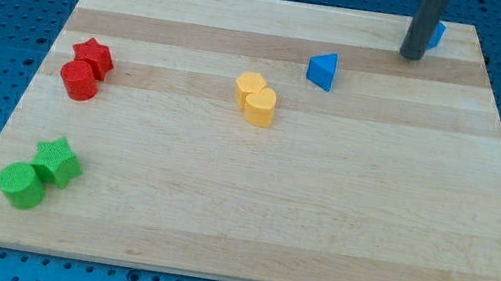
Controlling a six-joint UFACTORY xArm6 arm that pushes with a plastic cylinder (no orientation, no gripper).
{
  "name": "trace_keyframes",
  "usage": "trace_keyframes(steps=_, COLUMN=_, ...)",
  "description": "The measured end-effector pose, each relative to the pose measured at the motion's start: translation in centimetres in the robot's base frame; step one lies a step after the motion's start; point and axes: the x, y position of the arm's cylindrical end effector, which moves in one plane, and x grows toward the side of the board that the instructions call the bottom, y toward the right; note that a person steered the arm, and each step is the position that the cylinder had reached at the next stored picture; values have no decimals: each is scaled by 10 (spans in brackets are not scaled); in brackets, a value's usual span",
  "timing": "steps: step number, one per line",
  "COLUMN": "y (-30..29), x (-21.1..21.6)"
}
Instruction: Move the triangle towards the cube
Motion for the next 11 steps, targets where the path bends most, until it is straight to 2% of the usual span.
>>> trace_keyframes(steps=4, y=-60, x=87)
trace_keyframes(steps=8, y=-132, x=89)
trace_keyframes(steps=11, y=-132, x=46)
